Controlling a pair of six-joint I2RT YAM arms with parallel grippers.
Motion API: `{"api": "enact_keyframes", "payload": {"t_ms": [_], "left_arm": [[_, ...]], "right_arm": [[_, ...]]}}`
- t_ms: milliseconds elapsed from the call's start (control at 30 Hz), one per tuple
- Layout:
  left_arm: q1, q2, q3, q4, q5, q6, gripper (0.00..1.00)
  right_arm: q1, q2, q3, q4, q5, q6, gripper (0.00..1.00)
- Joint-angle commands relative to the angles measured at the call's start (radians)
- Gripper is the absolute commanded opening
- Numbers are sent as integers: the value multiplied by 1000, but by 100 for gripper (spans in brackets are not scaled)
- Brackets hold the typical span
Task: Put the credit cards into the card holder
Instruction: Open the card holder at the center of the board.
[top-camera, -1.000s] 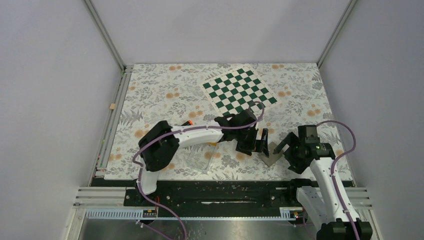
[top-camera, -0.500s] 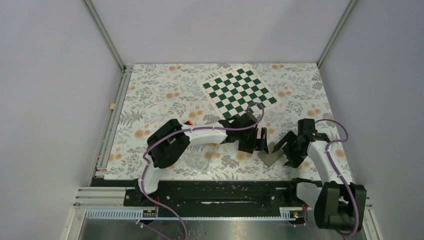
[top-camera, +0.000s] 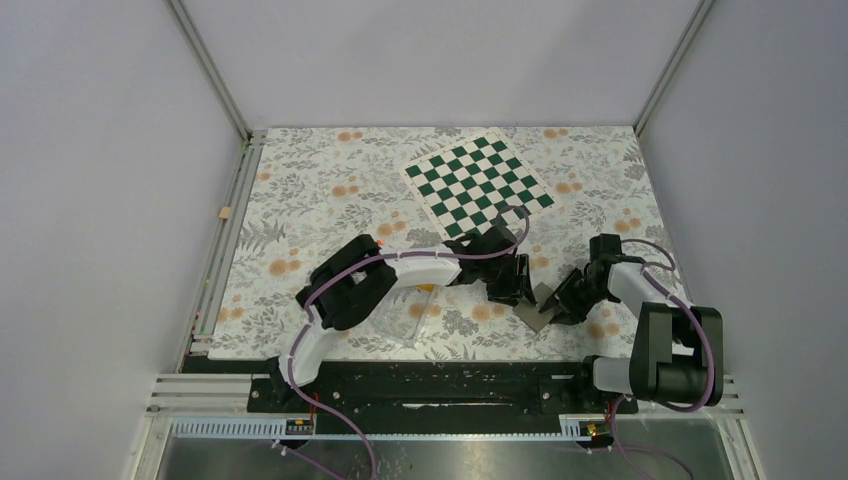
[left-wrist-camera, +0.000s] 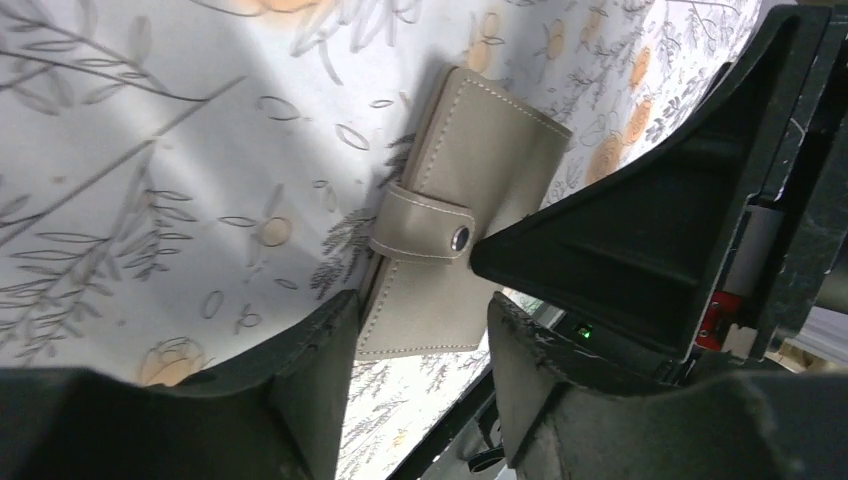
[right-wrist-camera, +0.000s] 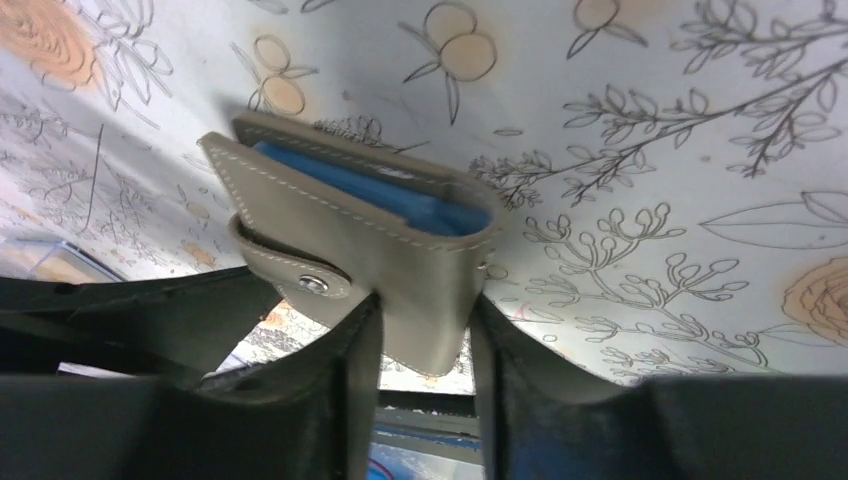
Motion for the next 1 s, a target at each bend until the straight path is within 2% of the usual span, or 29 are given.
{"api": "enact_keyframes", "payload": {"t_ms": [0, 67, 167, 233, 367, 533, 633, 767, 967], "left_arm": [[7, -7, -40, 96, 45, -27, 46], [11, -22, -74, 130, 54, -44, 43], [15, -50, -126, 163, 47, -59, 42], [18, -80, -165, 161, 27, -55, 43], [24, -182, -223, 118, -59, -12, 51], [30, -332, -238, -47, -211, 87, 65], [37, -414, -270, -74, -244, 125, 72], [65, -513, -367, -15, -179, 127, 78], [123, -666, -567, 194, 18, 94, 83]], "right_arm": [[-3, 81, 21, 102, -129, -25, 32], [-3, 83, 29, 104, -155, -26, 17], [-3, 58, 42, 84, -175, -46, 5], [-3, 35, 54, 56, -177, -65, 1], [-3, -23, 79, -18, -179, -95, 0], [6, -107, 116, -96, -190, -116, 0], [29, -147, 143, -144, -209, -137, 0], [102, -221, 156, -149, -293, -131, 0], [224, -317, 149, -72, -435, -50, 0]]}}
